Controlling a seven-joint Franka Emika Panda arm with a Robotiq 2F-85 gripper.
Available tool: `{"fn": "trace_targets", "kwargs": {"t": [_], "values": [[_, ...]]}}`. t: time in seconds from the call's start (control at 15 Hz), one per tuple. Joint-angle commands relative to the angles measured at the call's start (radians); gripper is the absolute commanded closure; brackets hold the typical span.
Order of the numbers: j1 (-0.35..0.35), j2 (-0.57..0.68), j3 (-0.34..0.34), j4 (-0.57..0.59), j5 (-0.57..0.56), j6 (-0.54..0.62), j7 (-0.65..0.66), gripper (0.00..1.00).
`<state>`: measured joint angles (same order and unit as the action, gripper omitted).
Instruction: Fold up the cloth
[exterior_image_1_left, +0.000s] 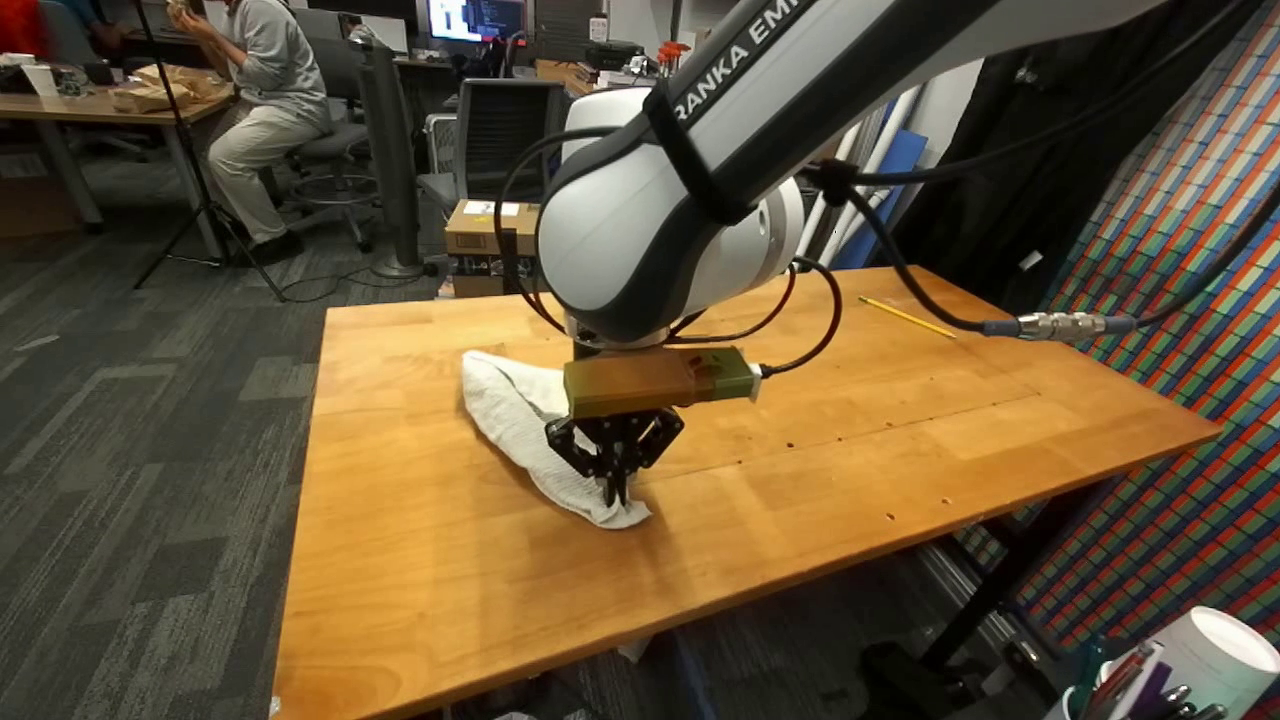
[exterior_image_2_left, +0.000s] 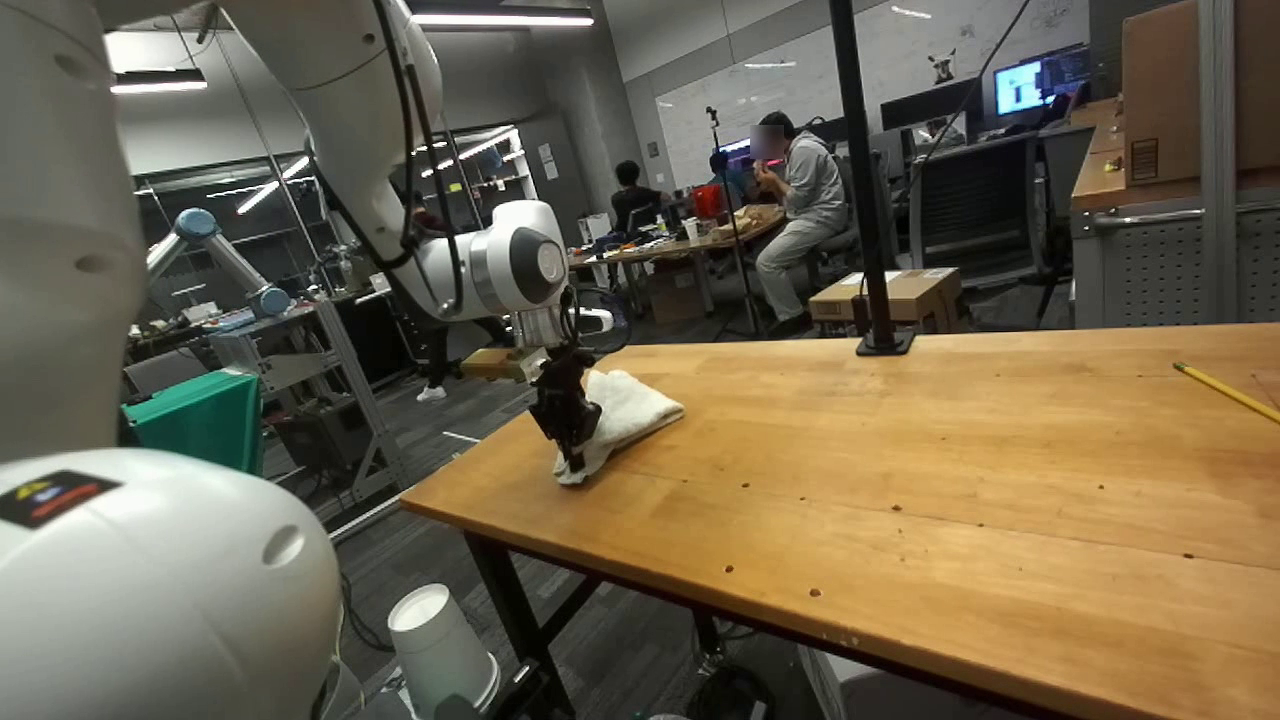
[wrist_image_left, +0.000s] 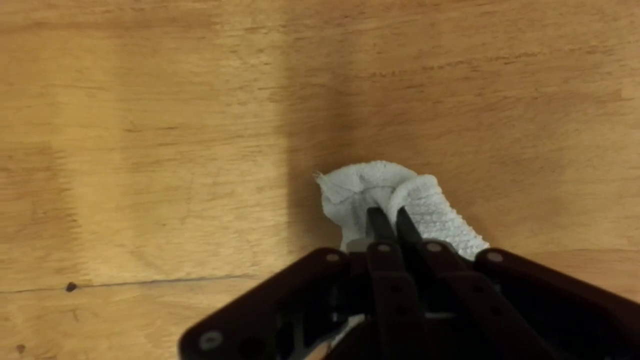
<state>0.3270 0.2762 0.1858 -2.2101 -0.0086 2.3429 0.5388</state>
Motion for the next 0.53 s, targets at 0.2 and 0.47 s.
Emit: {"fn": "trace_targets", "kwargs": {"t": [0.2,0.47], "values": [[-0.016,-0.061,-0.028,-0.007,-0.018,0.005,-0.001,0.97],[-0.026,-0.071,-0.053,0.027,-0.060,-0.008,0.006,0.97]]}}
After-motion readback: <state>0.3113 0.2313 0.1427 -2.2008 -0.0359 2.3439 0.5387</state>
